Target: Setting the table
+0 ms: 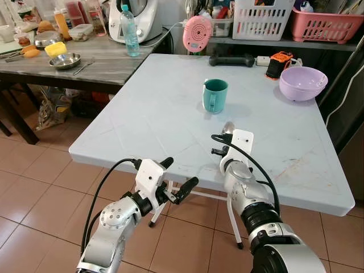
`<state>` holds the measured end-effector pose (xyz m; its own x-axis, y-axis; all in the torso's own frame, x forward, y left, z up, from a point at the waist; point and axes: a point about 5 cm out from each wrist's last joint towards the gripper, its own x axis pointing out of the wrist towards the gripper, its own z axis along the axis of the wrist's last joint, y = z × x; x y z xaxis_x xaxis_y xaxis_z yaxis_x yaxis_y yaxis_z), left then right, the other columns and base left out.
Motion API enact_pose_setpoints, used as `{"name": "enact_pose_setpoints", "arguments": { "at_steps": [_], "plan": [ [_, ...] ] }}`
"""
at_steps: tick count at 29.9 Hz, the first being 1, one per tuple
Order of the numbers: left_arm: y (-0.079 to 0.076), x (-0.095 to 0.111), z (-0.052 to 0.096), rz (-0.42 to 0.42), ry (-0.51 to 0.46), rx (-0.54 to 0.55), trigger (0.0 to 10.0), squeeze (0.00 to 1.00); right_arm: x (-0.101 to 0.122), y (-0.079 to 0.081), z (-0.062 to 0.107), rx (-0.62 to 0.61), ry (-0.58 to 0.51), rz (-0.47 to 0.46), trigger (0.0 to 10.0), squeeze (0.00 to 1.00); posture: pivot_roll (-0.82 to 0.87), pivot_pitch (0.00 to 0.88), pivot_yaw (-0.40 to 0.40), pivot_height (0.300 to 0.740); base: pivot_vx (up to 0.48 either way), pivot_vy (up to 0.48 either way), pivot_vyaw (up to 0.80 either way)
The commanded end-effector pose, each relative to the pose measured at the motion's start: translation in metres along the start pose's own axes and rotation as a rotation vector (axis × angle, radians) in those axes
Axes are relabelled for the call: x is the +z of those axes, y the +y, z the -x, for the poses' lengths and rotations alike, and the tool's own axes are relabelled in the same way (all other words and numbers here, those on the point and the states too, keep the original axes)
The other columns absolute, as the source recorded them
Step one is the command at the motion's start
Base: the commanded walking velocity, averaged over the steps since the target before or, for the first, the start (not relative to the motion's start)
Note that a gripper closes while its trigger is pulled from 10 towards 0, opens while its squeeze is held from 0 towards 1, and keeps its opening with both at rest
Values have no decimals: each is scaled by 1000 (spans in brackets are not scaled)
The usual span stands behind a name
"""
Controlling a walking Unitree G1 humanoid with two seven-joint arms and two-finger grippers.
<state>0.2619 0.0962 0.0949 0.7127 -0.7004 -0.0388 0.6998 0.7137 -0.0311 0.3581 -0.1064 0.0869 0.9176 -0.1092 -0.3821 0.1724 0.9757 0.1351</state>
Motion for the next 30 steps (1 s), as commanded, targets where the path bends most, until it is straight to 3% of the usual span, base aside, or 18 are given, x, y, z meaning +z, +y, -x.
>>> {"name": "enact_pose_setpoints", "arguments": {
  "at_steps": [1, 11, 15, 16, 19, 30],
  "plan": [
    [-1, 3, 1, -11, 0, -14, 10000, 0, -18, 0, 1, -2, 83, 16, 0, 0, -76, 28, 68, 740, 0, 0, 0],
    [0, 2, 0, -18, 5, -22, 10000, 0, -20, 0, 4, 30, 52, 36, 0, 0, -76, 26, 72, 740, 0, 0, 0],
    [3, 5, -2, -28, -10, 9, 10000, 0, -14, -2, 8, 44, -24, 71, 0, 0, -78, 24, 68, 740, 0, 0, 0],
    [6, 7, -3, -34, -29, 36, 10000, 0, -8, -3, 12, 66, -95, 107, 0, 0, -81, 22, 69, 740, 0, 0, 0],
    [9, 10, -4, -41, -40, 63, 10000, 0, -1, -6, 18, 75, -170, 150, 0, 0, -86, 20, 69, 740, 0, 0, 0],
    [25, 17, -10, -78, -69, 212, 10000, 0, 26, -27, 40, 40, -389, 179, 0, 0, -107, 7, 74, 740, 0, 0, 0]
  ]
}}
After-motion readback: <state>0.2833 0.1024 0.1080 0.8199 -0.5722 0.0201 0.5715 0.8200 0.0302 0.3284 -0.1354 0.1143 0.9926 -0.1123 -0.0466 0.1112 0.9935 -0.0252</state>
